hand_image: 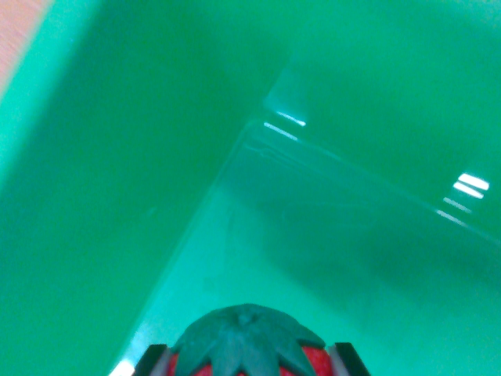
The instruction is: Pick fruit
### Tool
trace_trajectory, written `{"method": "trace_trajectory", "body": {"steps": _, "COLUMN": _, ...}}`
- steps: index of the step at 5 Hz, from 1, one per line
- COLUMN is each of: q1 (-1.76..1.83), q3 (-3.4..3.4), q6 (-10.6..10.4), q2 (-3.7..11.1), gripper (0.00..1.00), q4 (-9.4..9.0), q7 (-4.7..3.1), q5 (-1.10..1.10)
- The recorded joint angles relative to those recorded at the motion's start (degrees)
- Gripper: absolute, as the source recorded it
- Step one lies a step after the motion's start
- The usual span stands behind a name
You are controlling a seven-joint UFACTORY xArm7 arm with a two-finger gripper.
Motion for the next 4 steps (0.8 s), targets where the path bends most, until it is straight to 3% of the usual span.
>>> {"method": "trace_trajectory", "body": {"steps": 1, "q1": 0.00, "q3": 0.00, "q6": 0.00, "q2": 0.00, "gripper": 1.00, "q4": 0.00, "q7": 0.00, "q5": 0.00}}
{"method": "trace_trajectory", "body": {"steps": 2, "q1": -0.11, "q3": 0.04, "q6": 2.49, "q2": -1.15, "gripper": 1.00, "q4": 1.36, "q7": -0.01, "q5": 0.19}}
{"method": "trace_trajectory", "body": {"steps": 3, "q1": -0.11, "q3": 0.04, "q6": 2.49, "q2": -1.15, "gripper": 1.00, "q4": 1.36, "q7": -0.01, "q5": 0.19}}
{"method": "trace_trajectory", "body": {"steps": 4, "q1": -0.22, "q3": 0.08, "q6": 5.15, "q2": -2.38, "gripper": 1.00, "q4": 2.81, "q7": -0.02, "q5": 0.40}}
